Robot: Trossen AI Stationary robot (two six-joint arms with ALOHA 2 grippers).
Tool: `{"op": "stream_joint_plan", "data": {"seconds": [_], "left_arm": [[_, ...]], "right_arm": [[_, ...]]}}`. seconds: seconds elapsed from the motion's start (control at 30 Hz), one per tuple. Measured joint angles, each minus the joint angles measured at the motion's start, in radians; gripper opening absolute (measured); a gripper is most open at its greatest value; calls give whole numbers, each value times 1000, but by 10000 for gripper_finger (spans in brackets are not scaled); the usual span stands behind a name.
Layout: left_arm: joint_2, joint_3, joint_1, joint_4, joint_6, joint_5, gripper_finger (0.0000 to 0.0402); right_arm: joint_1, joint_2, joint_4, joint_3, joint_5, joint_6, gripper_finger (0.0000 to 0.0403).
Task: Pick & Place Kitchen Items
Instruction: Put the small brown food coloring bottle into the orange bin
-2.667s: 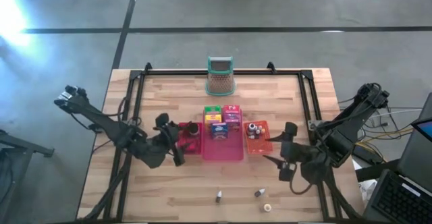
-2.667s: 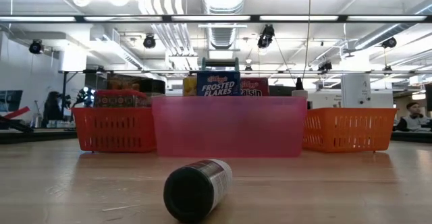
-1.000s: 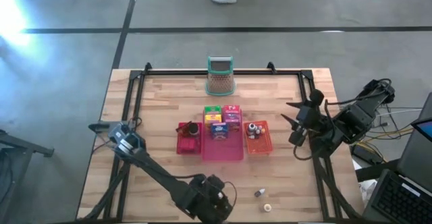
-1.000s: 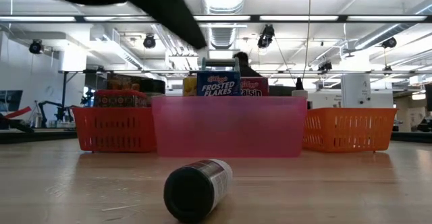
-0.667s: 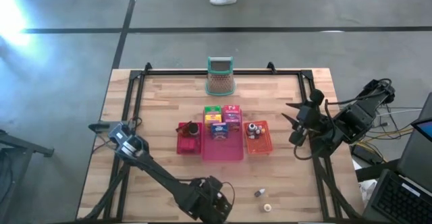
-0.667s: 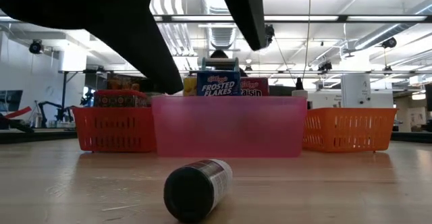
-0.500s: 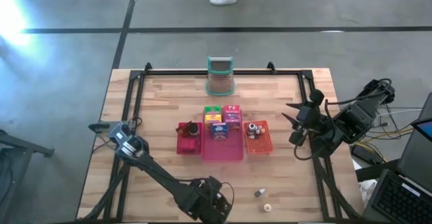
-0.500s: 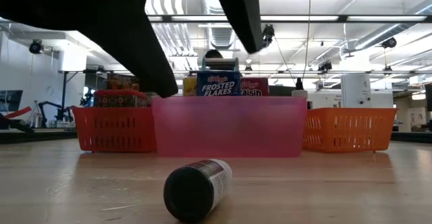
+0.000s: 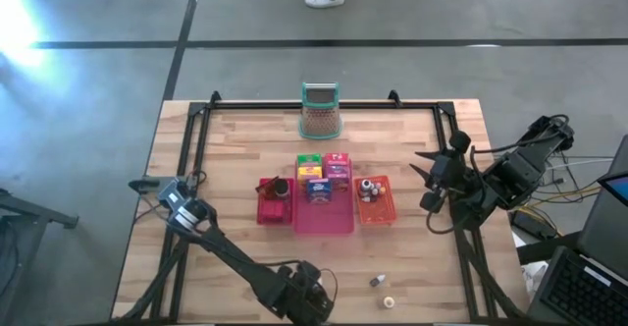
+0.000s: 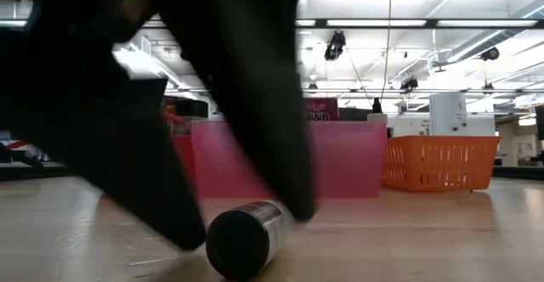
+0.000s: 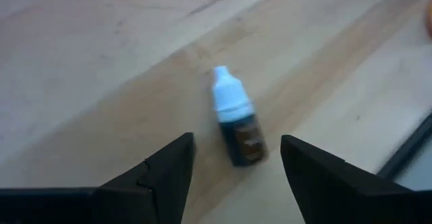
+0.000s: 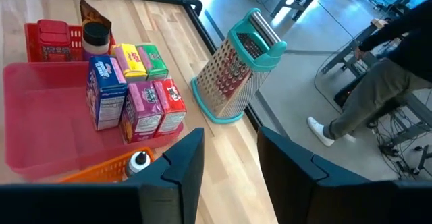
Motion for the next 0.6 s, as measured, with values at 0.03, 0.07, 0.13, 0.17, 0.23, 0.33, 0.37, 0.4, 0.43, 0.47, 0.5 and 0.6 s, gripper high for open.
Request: {"op": "stream_joint_plan", "data": {"seconds": [0.03,0.07,0.13,0.17,0.23,0.33,0.37,0.4,0.43,0.47,0.5,0.6], "left_arm": [[0,-9,0,3,-2,-1,229],[-2,-16,0,8,-2,1,229],[-4,-28,-1,9,-2,0,229],[-5,-35,-1,12,-1,0,229],[-5,-40,-1,15,5,0,228],[-5,-41,0,13,27,0,225],[-5,-42,1,11,32,0,222],[-5,-42,2,10,37,0,219],[-5,-42,2,8,39,-1,215],[-5,-42,3,7,45,-1,210],[-5,-43,4,6,51,-1,205],[-5,-43,6,0,63,-1,186]], "right_arm": [[0,0,0,-1,0,0,130],[1,0,0,-3,0,0,129],[1,0,0,-7,0,0,126],[1,0,0,-9,0,0,125],[1,0,0,-15,0,0,123],[1,0,-1,-25,0,0,120],[1,0,0,-29,1,0,119],[0,0,-1,-32,0,-1,118],[0,0,-1,-35,0,-1,118],[0,0,-1,-39,1,0,118],[0,0,-3,-41,0,-1,120],[0,0,-3,-46,0,-1,129]]}}
